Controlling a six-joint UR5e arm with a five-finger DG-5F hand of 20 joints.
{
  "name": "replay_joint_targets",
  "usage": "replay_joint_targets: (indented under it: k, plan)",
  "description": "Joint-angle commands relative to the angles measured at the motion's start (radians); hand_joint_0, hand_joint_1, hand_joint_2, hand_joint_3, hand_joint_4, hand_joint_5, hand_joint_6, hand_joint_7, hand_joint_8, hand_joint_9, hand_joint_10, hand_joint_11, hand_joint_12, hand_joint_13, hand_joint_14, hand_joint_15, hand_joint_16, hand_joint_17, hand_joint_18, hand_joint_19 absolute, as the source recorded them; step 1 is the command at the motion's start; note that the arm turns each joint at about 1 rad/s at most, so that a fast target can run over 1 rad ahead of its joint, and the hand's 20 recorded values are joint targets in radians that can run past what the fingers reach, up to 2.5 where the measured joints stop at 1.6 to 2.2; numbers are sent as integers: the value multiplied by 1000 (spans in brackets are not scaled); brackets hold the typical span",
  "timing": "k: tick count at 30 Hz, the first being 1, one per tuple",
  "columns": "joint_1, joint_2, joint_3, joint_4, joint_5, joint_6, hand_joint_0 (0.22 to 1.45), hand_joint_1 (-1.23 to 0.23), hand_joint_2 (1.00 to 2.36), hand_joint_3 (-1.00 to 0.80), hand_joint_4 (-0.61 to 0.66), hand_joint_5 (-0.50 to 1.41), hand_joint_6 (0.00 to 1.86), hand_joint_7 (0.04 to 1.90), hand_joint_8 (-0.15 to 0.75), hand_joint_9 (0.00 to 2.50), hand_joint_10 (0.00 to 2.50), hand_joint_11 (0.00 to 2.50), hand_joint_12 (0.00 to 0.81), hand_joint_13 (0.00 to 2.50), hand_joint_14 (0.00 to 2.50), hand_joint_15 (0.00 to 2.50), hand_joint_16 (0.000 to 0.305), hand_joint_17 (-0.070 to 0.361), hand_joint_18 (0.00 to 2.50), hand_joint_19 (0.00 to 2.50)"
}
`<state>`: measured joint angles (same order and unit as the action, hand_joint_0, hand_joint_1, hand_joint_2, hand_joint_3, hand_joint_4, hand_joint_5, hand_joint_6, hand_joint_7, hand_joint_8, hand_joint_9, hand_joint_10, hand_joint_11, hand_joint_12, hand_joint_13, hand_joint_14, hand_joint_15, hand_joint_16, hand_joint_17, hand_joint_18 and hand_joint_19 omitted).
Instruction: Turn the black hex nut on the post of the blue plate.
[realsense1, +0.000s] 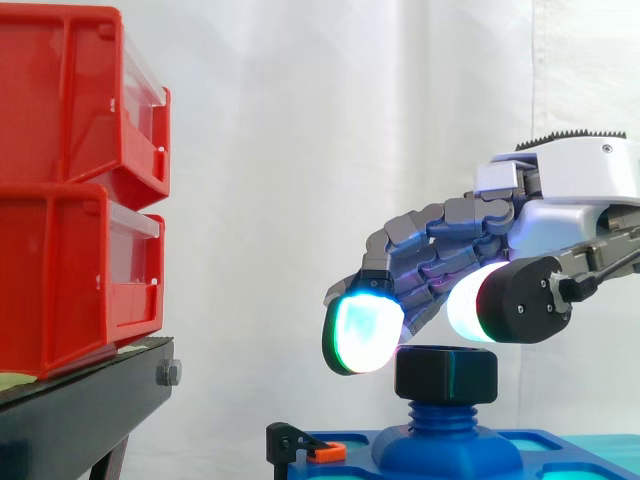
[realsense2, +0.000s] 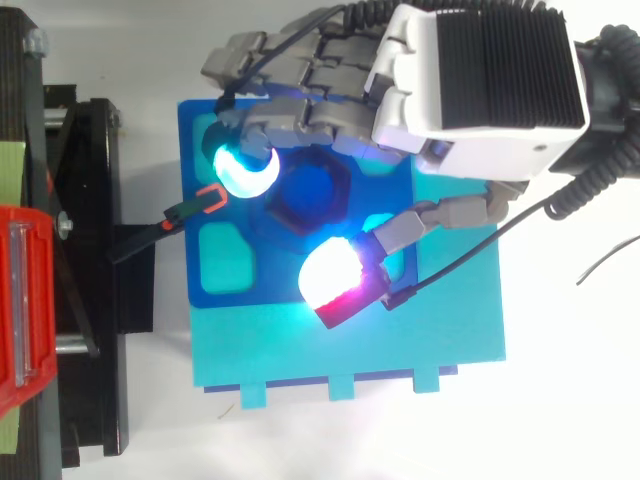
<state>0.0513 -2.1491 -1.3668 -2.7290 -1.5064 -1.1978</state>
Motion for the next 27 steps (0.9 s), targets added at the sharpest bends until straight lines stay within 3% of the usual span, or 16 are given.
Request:
replay_joint_targets:
  k: [1,9,21,27]
  plan:
    - [-5,0,0,0,0,0,451,-518,1000,-500,220,-207,504,950,266,281,3,83,360,367,7,164,60,136,347,554]
    - [-16,0,0,0,0,-2,450,-518,1000,-500,223,-207,504,951,266,279,4,87,361,368,7,160,60,135,344,557]
    - [-16,5,3,0,-2,-11,451,-517,1000,-500,219,-207,504,950,265,281,3,88,361,369,7,168,60,135,346,562]
    - [-5,5,18,-3,-3,-22,451,-517,1000,-500,221,-207,504,956,267,284,3,93,360,370,7,168,60,135,347,562]
